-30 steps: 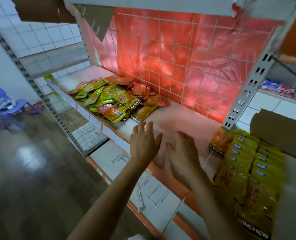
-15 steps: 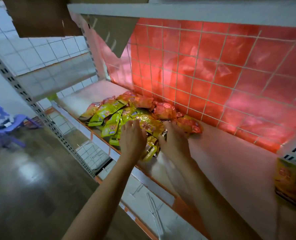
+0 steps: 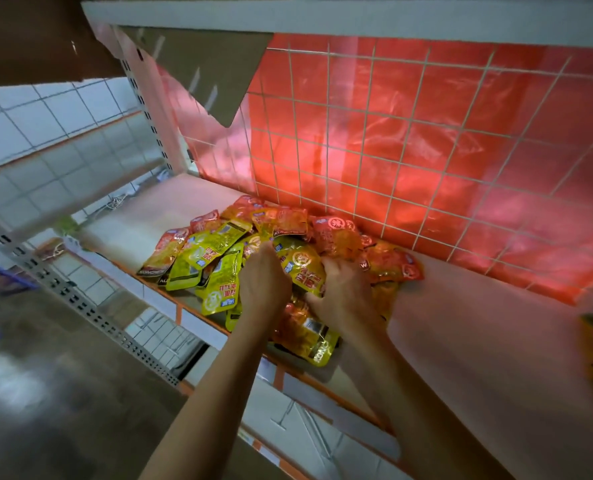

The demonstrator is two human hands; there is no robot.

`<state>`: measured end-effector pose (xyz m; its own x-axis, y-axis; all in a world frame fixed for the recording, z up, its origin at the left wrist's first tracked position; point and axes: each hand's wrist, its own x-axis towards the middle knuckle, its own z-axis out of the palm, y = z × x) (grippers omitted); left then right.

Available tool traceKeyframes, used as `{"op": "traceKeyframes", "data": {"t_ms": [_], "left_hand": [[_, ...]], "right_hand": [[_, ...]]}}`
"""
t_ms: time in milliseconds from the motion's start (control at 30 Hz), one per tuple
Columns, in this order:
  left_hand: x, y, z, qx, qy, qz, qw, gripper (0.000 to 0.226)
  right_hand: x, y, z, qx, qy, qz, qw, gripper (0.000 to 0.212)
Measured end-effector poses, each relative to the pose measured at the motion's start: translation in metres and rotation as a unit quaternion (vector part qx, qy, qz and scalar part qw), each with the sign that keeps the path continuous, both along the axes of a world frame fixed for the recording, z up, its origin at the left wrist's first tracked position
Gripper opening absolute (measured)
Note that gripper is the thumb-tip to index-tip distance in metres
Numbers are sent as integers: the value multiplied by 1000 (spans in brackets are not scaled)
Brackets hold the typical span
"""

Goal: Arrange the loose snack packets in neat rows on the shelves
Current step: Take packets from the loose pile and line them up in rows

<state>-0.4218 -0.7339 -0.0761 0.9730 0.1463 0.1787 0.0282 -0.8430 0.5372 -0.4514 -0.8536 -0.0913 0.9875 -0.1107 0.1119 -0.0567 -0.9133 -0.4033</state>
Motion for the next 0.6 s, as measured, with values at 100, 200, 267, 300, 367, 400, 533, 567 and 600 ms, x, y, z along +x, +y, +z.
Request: {"op": "traceKeyframes", "data": {"t_ms": [100,200,267,300,367,400,533,567,600], "left_hand": [[1,2,0,-41,11,2,999,38],[0,2,2,-67,26,-12,997,38],[-3,-1,3,-81,48,-35,995,39],[-6,-4,3,-84,59,-50,993,38],[-13,-12,2,-87,66,-76,991,34],[-16,-18,2,-93,61,-87,990,32],[-24,-45,1,-150,73,-158,973,21],[-26,-52,1,-195,87,-172,962,23],[-29,-61,1,-251,104,-178,946,25]], "right_hand": [[-3,2,1,-11,13,-39,999,70],[-6,2,2,40,29,-84,995,72],[-10,-1,2,81,28,-105,991,68],[-12,-3,1,107,19,-117,987,65],[-17,-10,1,179,-13,-130,975,54],[-20,-15,2,225,-28,-130,965,46],[-33,-37,7,382,-76,-118,914,25],[-37,-44,8,401,-78,-116,905,23],[-41,-50,9,423,-77,-114,896,21]]}}
